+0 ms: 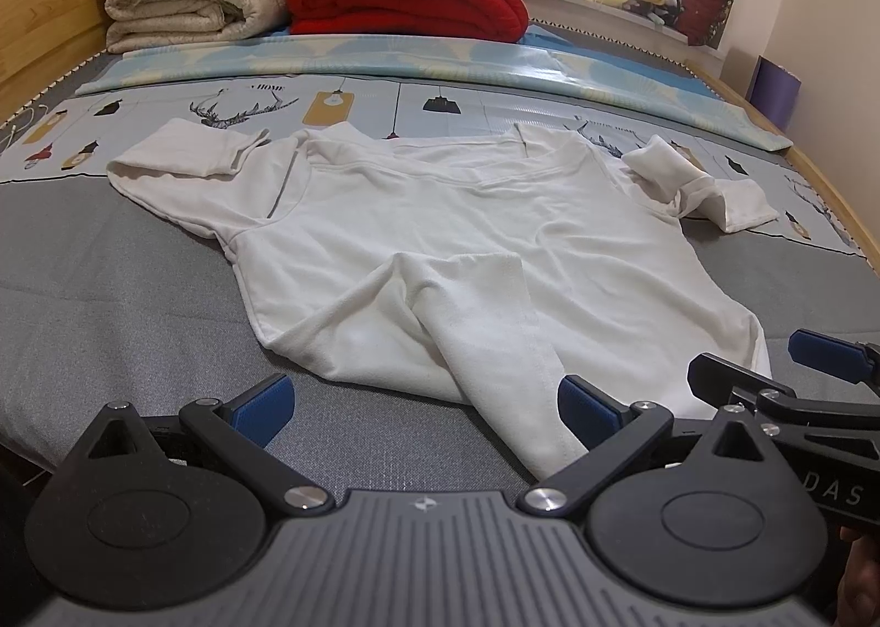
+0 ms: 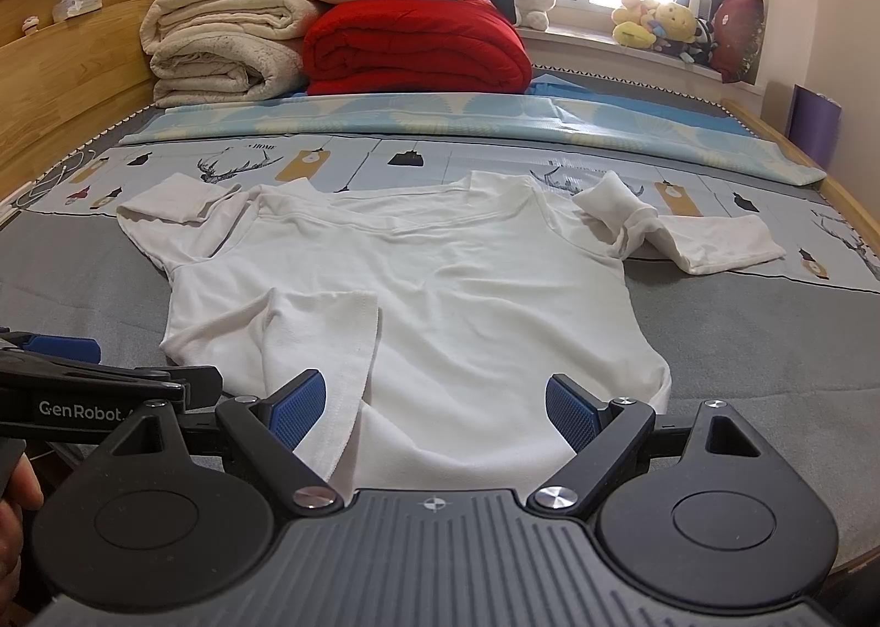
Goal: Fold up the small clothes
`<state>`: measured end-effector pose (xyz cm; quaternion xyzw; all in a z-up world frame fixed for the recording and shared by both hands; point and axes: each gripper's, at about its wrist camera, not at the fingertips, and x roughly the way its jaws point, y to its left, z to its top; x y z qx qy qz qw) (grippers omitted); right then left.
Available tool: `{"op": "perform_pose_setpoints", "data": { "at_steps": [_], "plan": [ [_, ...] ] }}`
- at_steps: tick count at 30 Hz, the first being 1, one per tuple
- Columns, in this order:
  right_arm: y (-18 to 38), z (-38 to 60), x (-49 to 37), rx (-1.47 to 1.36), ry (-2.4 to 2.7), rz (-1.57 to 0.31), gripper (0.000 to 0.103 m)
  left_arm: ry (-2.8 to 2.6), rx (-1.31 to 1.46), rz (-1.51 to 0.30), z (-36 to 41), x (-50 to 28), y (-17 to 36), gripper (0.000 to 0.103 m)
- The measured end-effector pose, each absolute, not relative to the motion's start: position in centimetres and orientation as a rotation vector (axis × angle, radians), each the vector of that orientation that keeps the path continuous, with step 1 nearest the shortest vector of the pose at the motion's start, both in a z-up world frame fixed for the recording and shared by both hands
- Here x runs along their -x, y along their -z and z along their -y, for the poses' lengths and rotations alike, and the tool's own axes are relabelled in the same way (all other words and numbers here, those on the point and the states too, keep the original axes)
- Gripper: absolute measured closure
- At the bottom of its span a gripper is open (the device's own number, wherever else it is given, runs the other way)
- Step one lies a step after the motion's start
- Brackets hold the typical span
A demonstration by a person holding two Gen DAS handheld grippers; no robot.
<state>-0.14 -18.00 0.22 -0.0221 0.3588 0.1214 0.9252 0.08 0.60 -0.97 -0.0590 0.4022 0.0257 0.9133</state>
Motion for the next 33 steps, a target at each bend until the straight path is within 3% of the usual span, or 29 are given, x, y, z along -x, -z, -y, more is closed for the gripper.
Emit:
{"op": "perform_pose_setpoints", "data": {
  "at_steps": [10,11,12,14,17,21,28,31,33],
  "plan": [
    [-0.6,18.0,0.2,0.052,-0.218,-0.712,0.016,-0.06,0.089,-0.785,-0.8,0.2,0.6,0.005],
    [-0.7,18.2,0.1,0.047,-0.205,-0.705,0.017,-0.064,0.082,-0.774,-0.9,0.3,0.5,0.013],
    [-0.8,18.5,-0.1,0.039,-0.188,-0.701,0.018,-0.066,0.078,-0.768,-1.1,0.2,0.3,0.029],
    [-0.8,19.5,-0.4,0.011,-0.155,-0.706,0.02,-0.036,0.111,-0.795,-1.9,-0.5,0.4,0.047],
    [-0.7,21.4,-1.0,-0.065,-0.115,-0.744,0.025,0.013,0.115,-0.82,-2.6,-2.7,0.3,0.057],
    [-0.1,23.9,-1.1,-0.122,-0.08,-0.777,0.042,0.059,0.006,-0.79,-2.1,-6.6,-0.4,0.057],
    [2.3,28.7,-1.7,-0.236,0.005,-0.889,0.042,0.142,-0.003,-0.909,-2.2,-15.2,4.5,0.053],
    [3.6,29.6,-2.0,-0.263,0.0,-0.956,0.041,0.172,0.028,-0.932,-1.9,-17.1,6.9,0.046],
    [4.3,29.9,-2.1,-0.269,-0.01,-0.989,0.041,0.19,0.052,-0.941,-1.7,-17.8,8.2,0.036]
  ]
}}
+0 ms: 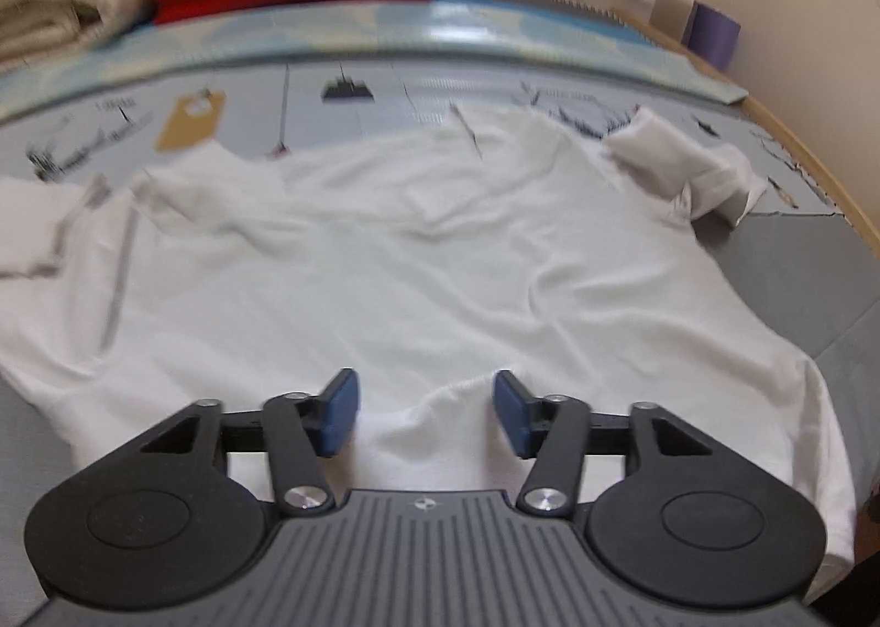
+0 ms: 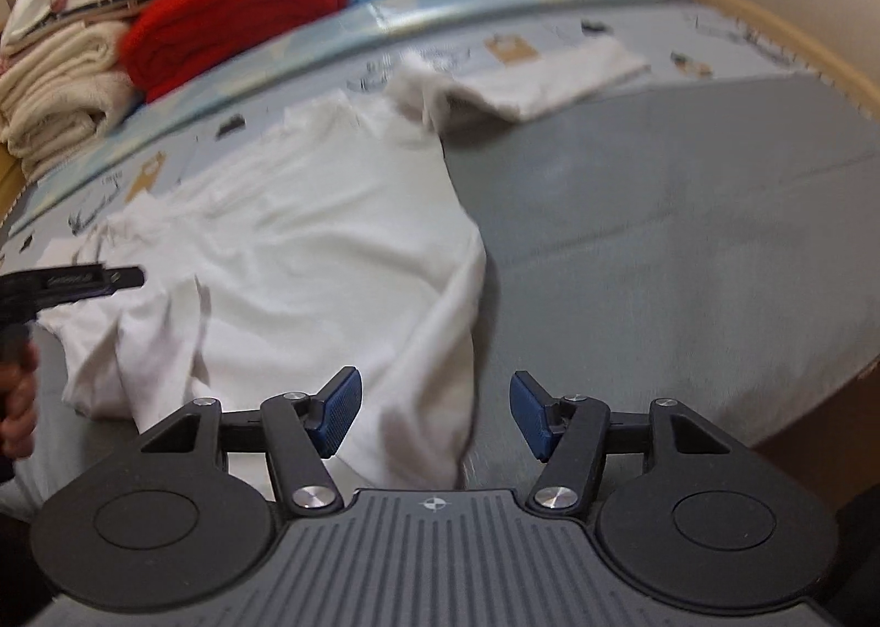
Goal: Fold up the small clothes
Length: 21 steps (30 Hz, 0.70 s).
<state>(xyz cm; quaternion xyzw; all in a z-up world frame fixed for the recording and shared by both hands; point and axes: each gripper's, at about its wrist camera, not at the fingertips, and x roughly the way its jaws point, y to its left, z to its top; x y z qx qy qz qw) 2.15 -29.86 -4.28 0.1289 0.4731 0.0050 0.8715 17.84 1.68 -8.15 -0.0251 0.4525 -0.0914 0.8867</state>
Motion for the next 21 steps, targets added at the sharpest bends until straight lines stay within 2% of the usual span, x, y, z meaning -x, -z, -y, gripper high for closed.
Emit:
{"op": "perform_pose_setpoints", "data": {
  "at_steps": [2,5,7,8,9,11,21],
  "plan": [
    [4.8,29.8,-2.2,-0.264,-0.028,-1.011,0.041,0.201,0.074,-0.942,-1.6,-18.2,9.0,0.031],
    [5.5,29.3,-2.4,-0.247,-0.071,-1.039,0.04,0.212,0.077,-0.95,-1.2,-18.3,9.7,0.035],
    [5.8,28.6,-2.7,-0.232,-0.099,-1.052,0.038,0.235,0.049,-0.943,-0.7,-18.0,9.6,0.057],
    [5.9,28.3,-2.9,-0.224,-0.11,-1.053,0.037,0.252,0.036,-0.946,-0.5,-17.8,9.4,0.078],
    [5.9,28.0,-3.0,-0.215,-0.117,-1.054,0.036,0.257,0.019,-0.946,-0.3,-17.6,9.2,0.094],
    [6.0,27.6,-3.2,-0.202,-0.124,-1.057,0.036,0.267,0.0,-0.941,-0.6,-17.1,8.5,0.098],
    [6.6,25.7,-3.9,-0.141,-0.103,-1.083,0.036,0.344,0.016,-0.894,-4.9,-10.7,2.7,0.099]
  ]
}}
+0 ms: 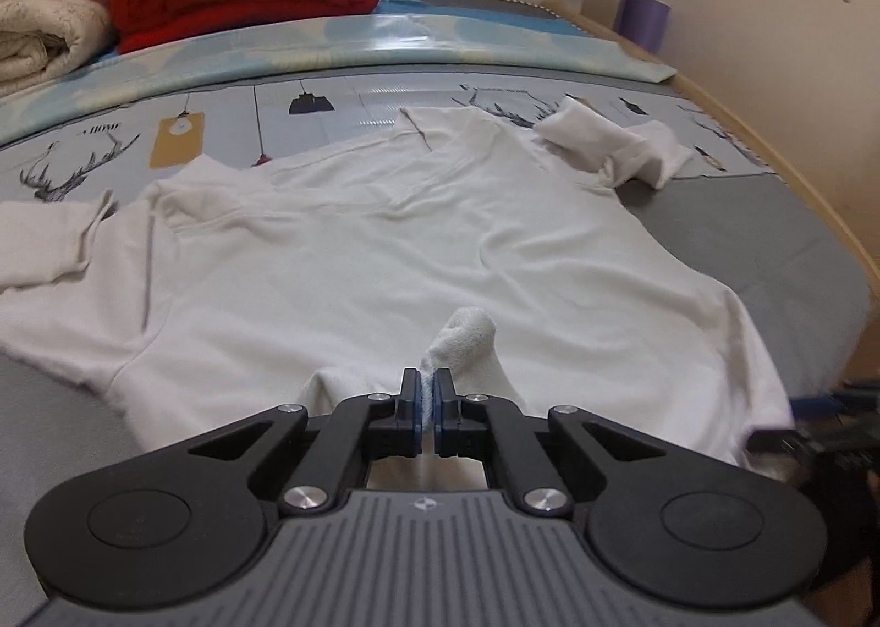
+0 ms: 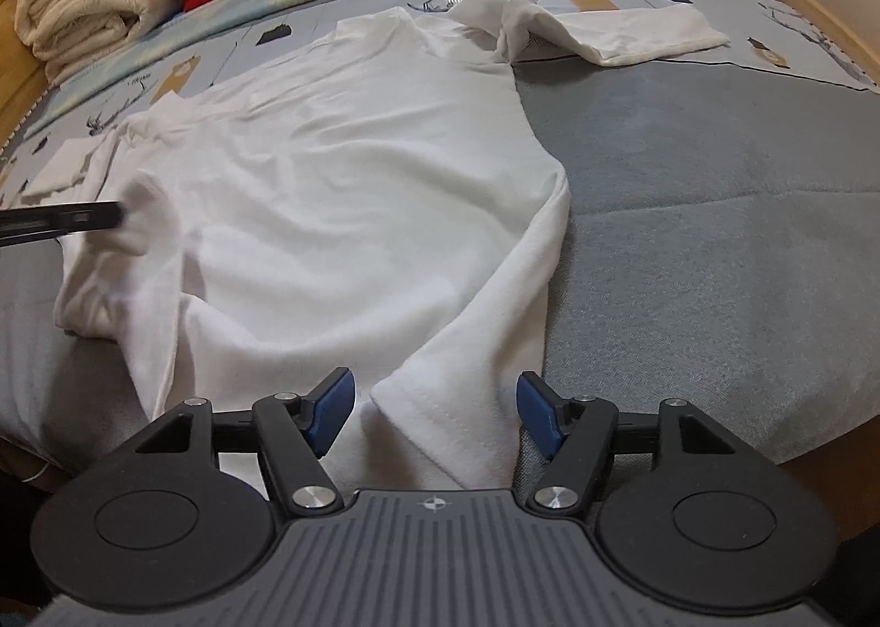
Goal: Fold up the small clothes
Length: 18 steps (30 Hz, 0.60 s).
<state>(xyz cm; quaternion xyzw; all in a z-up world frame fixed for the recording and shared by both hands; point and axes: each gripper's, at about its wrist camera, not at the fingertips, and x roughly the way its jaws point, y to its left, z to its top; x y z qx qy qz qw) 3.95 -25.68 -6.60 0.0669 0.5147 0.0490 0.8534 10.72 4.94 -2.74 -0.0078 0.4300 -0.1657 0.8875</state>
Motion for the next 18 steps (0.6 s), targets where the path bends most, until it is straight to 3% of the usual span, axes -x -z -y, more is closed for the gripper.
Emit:
{"op": "perform_pose_setpoints", "data": {
  "at_steps": [11,13,17,18],
  "plan": [
    [7.3,24.2,-3.7,-0.069,-0.025,-1.131,0.039,0.468,-0.096,-1.088,-8.9,-2.4,3.4,0.102],
    [7.4,24.2,-3.6,-0.054,-0.009,-1.134,0.046,0.451,-0.129,-1.168,-9.3,-2.0,4.3,0.102],
    [7.3,24.8,-3.3,-0.048,0.035,-1.124,0.074,0.392,-0.165,-1.224,-10.4,-1.8,4.8,0.1],
    [7.3,25.2,-3.2,-0.055,0.048,-1.122,0.077,0.369,-0.132,-1.211,-11.1,-2.1,4.5,0.099]
  ]
}}
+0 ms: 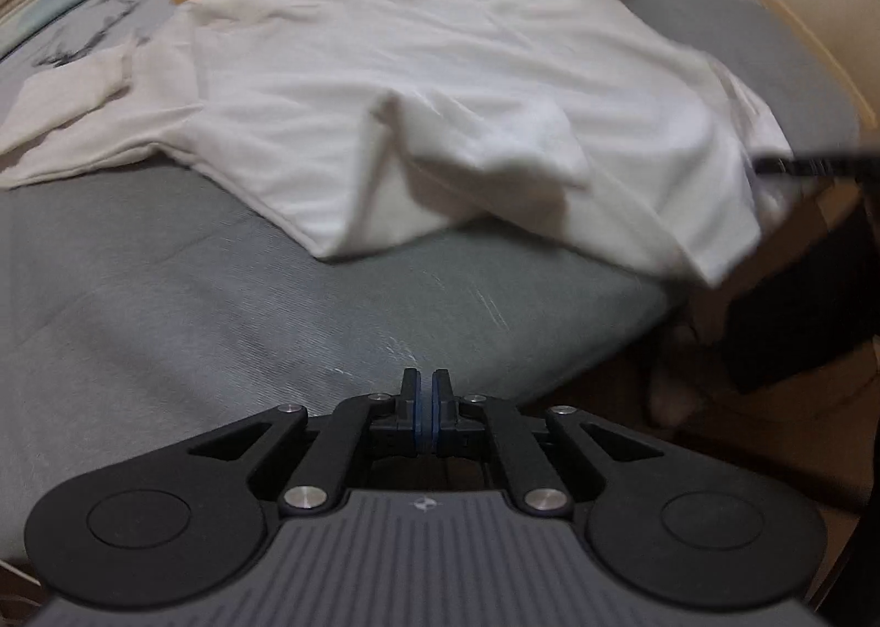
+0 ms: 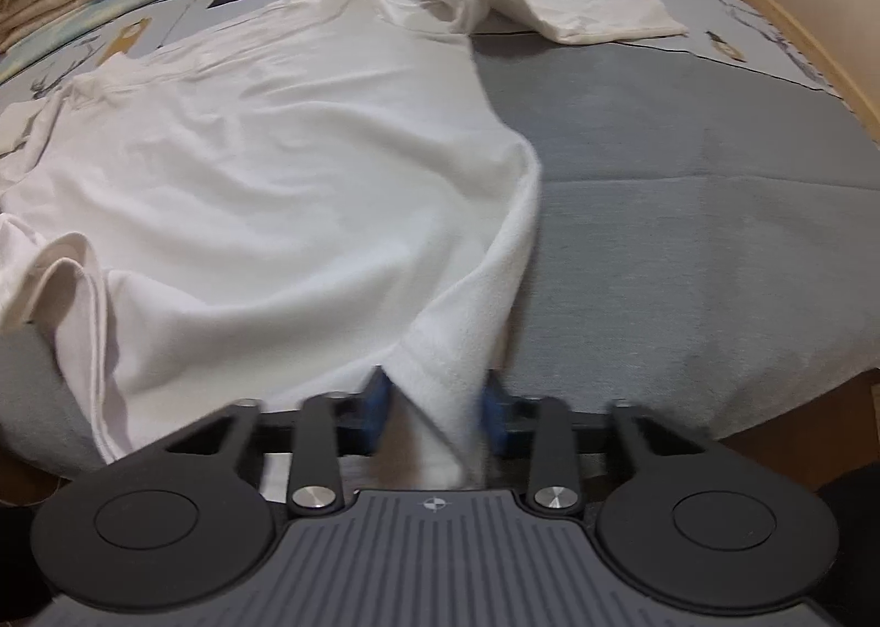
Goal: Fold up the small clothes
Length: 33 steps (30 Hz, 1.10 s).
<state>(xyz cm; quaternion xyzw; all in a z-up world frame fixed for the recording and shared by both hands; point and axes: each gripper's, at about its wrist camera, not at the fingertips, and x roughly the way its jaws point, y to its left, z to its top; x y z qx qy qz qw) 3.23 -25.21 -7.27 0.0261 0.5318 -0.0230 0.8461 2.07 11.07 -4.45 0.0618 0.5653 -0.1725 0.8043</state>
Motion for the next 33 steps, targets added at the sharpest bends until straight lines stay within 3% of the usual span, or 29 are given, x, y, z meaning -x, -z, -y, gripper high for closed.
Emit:
{"op": "perform_pose_setpoints", "data": {
  "at_steps": [5,8,10,12,15,17,33],
  "plan": [
    [7.2,27.2,-2.3,-0.112,0.103,-1.122,0.079,0.262,0.082,-1.102,-13.6,-4.1,1.9,0.094],
    [7.0,27.9,-1.8,-0.176,0.081,-1.113,0.078,0.254,0.172,-1.051,-13.2,-5.2,1.4,0.068],
    [6.7,28.1,-1.7,-0.219,0.04,-1.087,0.075,0.271,0.223,-1.059,-12.4,-6.1,1.9,0.063],
    [6.2,28.0,-1.7,-0.234,0.01,-1.045,0.056,0.288,0.27,-1.081,-11.6,-7.1,2.7,0.06],
    [5.9,27.6,-2.0,-0.203,-0.005,-1.007,0.043,0.28,0.324,-1.101,-10.6,-7.9,4.0,0.051],
    [6.1,27.3,-2.5,-0.187,-0.01,-1.016,0.041,0.267,0.351,-1.104,-10.3,-8.6,4.4,0.047],
    [7.8,26.1,-3.7,-0.096,0.027,-1.077,0.042,0.221,0.322,-1.129,-9.9,-9.8,6.2,0.045]
  ]
}}
